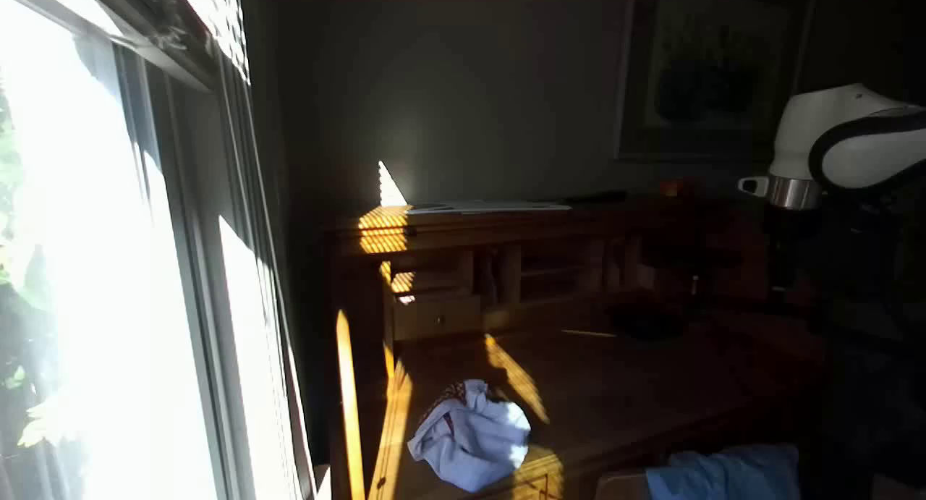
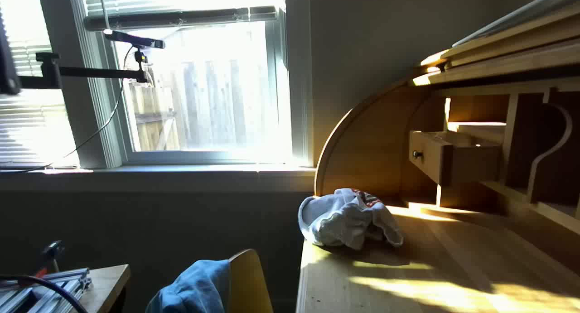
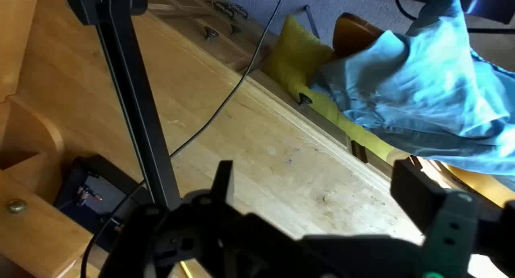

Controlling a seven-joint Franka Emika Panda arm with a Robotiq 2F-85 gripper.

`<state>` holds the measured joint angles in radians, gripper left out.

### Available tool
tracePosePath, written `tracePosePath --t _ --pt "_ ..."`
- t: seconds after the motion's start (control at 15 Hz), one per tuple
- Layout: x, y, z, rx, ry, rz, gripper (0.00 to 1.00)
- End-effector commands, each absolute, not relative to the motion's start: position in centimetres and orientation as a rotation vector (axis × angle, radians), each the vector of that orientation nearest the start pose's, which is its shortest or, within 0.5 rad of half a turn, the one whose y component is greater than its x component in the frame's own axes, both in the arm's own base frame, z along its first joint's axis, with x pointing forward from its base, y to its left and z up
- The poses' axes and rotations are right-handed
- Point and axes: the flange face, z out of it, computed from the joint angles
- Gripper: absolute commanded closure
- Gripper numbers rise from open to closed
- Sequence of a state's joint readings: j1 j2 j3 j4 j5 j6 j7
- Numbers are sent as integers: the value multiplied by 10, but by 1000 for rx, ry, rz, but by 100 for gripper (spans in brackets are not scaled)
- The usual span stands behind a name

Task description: Close the drawer

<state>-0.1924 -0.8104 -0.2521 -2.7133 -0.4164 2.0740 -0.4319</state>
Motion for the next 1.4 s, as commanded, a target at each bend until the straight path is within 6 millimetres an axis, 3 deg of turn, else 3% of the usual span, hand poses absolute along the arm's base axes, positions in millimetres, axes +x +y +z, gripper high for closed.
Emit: tracePosePath --t 0.0,0.8,1.07,1.33 --pt "288 -160 467 -3366 -374 -129 0" --pt "289 -159 466 -3375 -382 -120 0" --pt "307 -140 462 -3375 -396 -197 0" --pt "335 -99 446 -3397 -408 -218 0"
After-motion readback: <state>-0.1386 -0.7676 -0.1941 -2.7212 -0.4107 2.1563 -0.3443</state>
